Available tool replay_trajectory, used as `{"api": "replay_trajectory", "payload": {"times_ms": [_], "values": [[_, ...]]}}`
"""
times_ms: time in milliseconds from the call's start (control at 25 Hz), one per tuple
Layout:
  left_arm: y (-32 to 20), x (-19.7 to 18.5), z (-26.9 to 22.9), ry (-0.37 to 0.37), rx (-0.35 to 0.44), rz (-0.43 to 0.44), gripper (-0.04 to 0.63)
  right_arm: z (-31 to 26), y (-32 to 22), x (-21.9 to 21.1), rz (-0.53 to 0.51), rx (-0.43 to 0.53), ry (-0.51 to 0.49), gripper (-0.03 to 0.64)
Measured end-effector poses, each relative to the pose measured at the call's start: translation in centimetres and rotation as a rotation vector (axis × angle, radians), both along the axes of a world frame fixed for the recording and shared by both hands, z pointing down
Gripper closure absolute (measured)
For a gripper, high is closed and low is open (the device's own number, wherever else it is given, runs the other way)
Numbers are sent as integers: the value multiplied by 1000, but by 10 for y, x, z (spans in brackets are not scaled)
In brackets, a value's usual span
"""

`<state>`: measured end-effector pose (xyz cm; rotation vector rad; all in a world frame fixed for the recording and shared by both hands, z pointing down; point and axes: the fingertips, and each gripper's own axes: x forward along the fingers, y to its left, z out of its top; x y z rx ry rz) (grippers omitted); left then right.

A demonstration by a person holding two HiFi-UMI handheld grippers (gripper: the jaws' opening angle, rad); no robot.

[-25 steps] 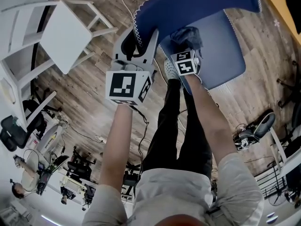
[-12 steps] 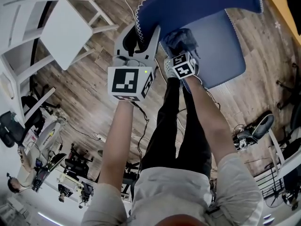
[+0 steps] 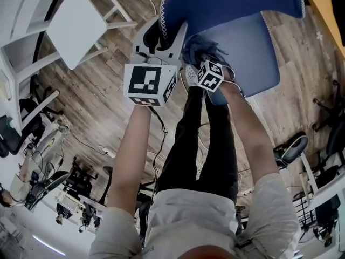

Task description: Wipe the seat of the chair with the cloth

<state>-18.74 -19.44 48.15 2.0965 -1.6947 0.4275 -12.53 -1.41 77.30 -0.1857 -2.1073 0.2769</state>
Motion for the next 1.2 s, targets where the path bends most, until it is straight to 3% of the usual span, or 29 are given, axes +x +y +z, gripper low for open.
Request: {"api": "replay_trajectory", "payload": {"times_ms": [160, 280, 440, 680, 1200], "values": [[-3, -2, 0, 0, 14, -11, 408, 0, 5, 15, -153, -72, 70, 572], [-5, -2, 0, -8, 24, -22, 408, -1, 7, 27, -227, -67, 100, 572], [-4, -2, 2, -9, 21, -50, 408, 1, 7, 35, -219, -33, 106, 572], [-4, -2, 1, -12, 14, -67, 408, -2, 3, 54, -274, -60, 148, 572], [-4, -3, 2, -14, 2, -146, 408, 8, -48, 145, -276, -23, 208, 572]]}}
